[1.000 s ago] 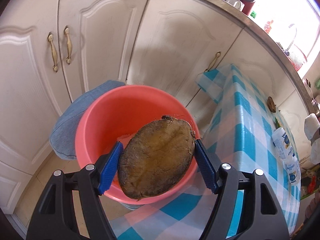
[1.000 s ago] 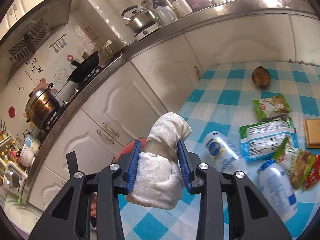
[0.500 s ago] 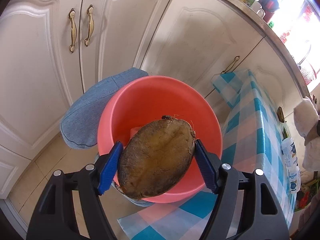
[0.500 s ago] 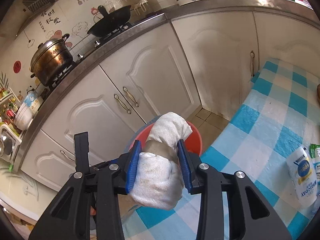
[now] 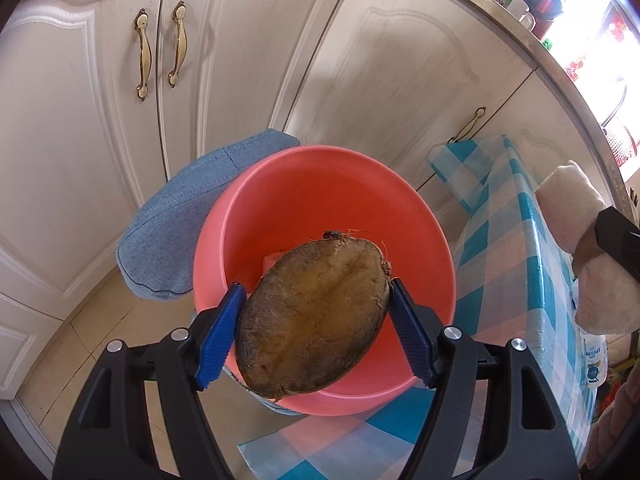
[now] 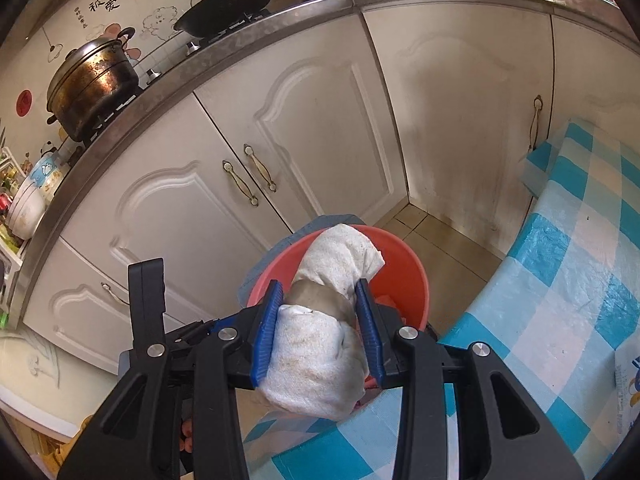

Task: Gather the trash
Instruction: 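Carry potato and cloth bundle to the red bucket and open both grippers, then move both open grippers back over the table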

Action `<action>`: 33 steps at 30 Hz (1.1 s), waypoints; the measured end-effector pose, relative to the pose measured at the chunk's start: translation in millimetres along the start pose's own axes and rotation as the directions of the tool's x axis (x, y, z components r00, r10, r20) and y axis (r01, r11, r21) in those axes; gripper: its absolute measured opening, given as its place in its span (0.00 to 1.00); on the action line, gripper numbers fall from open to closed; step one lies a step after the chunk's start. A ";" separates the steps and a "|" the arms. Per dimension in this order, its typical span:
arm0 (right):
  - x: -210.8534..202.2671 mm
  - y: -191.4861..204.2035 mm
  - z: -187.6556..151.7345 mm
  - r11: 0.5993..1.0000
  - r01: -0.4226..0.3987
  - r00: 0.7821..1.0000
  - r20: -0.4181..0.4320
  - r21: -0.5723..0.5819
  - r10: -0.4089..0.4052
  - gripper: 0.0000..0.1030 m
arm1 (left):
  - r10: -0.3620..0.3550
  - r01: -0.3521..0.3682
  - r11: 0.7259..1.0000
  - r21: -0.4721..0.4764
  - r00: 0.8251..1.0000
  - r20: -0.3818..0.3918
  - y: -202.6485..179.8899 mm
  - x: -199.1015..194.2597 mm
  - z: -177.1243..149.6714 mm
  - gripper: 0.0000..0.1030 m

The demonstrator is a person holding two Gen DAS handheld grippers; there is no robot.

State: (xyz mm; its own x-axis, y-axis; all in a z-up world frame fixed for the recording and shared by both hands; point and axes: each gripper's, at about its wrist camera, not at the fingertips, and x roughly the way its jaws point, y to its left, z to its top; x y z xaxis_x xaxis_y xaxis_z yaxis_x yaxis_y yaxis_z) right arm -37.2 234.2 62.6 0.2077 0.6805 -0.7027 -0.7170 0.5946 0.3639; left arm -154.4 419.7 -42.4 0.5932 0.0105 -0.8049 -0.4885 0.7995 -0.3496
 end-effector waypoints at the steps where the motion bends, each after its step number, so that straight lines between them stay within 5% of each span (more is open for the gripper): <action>1: 2.2 1.9 0.2 1.000 0.003 1.000 -0.001 -0.005 -0.003 0.38 | 0.001 -0.001 1.000 -0.001 1.000 -0.001 -0.1 0.8 0.1 0.70; 5: 9.6 5.8 -0.9 0.999 0.030 1.000 0.002 -0.031 -0.030 0.44 | 0.020 -0.021 1.000 0.020 1.000 0.014 -2.5 2.7 1.4 0.71; 9: 8.3 6.0 -2.5 0.998 0.064 0.997 0.032 -0.027 -0.063 0.71 | 0.035 -0.039 0.999 0.038 0.995 0.097 -6.5 -7.5 3.2 0.83; 13: -6.1 -2.4 -5.5 0.996 0.085 0.995 0.059 0.005 -0.085 0.77 | 0.085 -0.096 0.992 0.080 0.988 0.131 -13.1 -17.4 5.8 0.86; 18: -40.1 -9.8 -16.8 0.988 0.154 0.978 0.137 0.014 -0.155 0.85 | 0.073 -0.084 0.994 0.067 0.986 0.153 -10.8 -32.7 4.8 0.87; 33: -97.7 -42.1 -72.3 0.964 0.235 0.943 0.213 0.126 -0.257 0.86 | 0.004 -0.011 0.998 0.054 0.993 0.121 -33.3 -48.2 -4.6 0.87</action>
State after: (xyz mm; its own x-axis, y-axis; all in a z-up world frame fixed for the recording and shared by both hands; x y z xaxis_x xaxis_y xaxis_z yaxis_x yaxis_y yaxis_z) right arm -75.4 111.7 71.7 0.5220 0.5796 -0.6257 -0.5585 0.7868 0.2629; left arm -169.7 389.9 5.9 0.6643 0.0869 -0.7424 -0.4596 0.8308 -0.3140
